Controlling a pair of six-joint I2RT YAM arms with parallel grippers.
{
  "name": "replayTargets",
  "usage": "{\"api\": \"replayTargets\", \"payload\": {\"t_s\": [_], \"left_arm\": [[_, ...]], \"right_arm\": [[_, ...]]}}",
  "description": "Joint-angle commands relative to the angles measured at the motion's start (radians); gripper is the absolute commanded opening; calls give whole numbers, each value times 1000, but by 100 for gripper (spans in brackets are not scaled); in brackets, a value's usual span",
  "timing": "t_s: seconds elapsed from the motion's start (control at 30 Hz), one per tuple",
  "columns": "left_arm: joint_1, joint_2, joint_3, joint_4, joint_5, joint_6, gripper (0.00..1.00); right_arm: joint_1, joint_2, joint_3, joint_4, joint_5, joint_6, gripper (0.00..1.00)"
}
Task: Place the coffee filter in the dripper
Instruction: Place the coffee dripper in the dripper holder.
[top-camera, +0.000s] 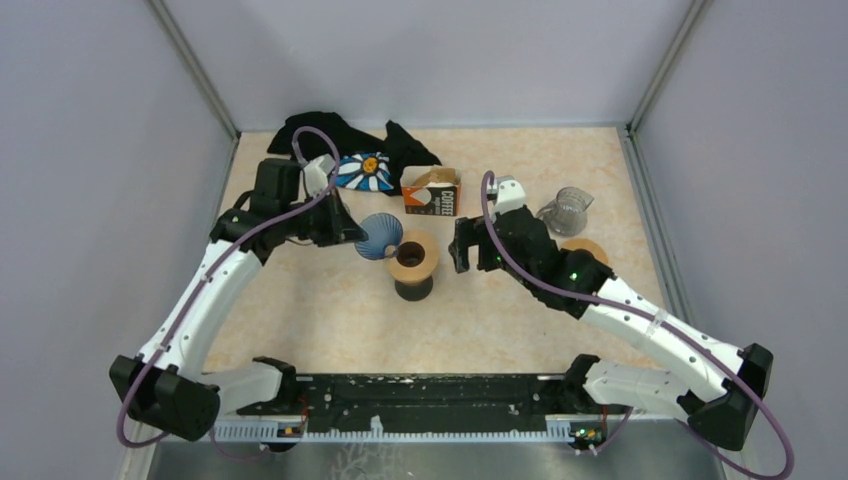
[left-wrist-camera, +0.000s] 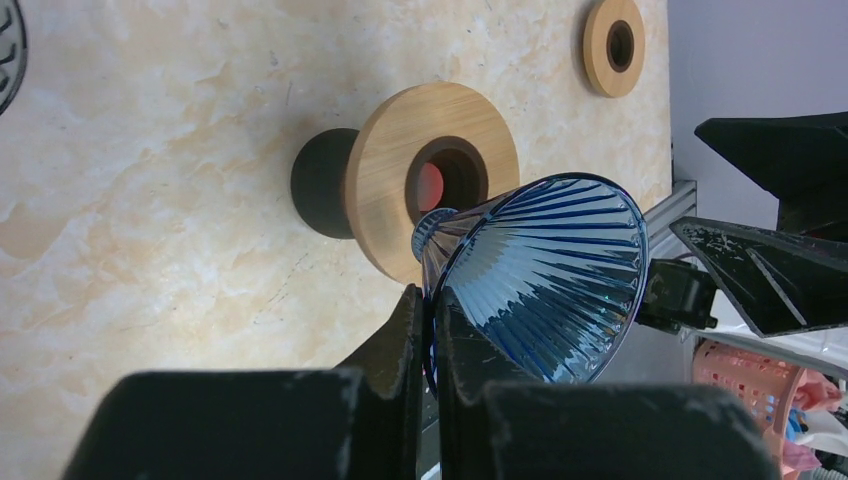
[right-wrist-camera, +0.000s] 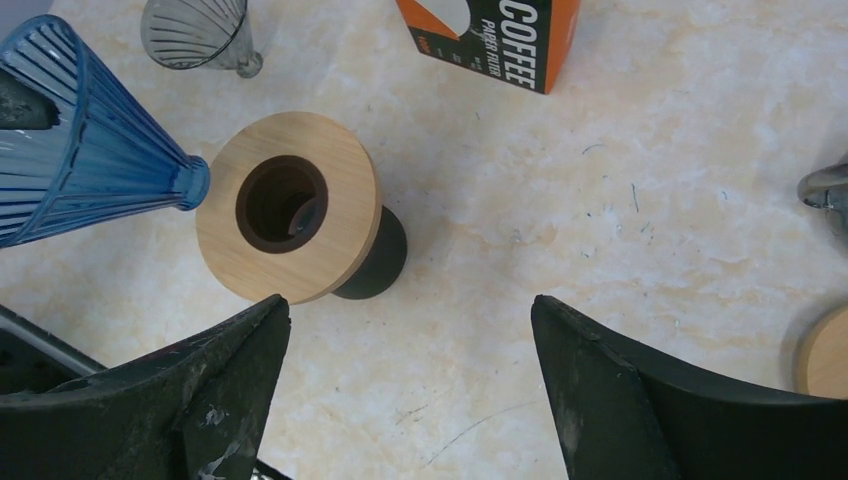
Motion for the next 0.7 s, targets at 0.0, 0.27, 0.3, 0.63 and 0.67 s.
{"api": "replayTargets", "payload": {"t_s": [0.0, 0.27, 0.3, 0.63, 0.67], "left_arm": [[-65, 40, 66, 33, -48, -28, 0], [-158, 113, 103, 49, -115, -34, 0], [-166, 120, 105, 54, -122, -35, 0], [-202, 186, 118, 73, -169, -25, 0], [-202, 189, 117, 73, -172, -26, 0]], "right_arm": [[-4, -2, 64, 50, -35, 17, 90], [-4, 13, 64, 62, -48, 23, 87], [-4, 15, 64, 64, -49, 23, 87], [-4, 31, 73, 61, -50, 20, 87], [-4, 34, 74, 61, -49, 19, 87]]}}
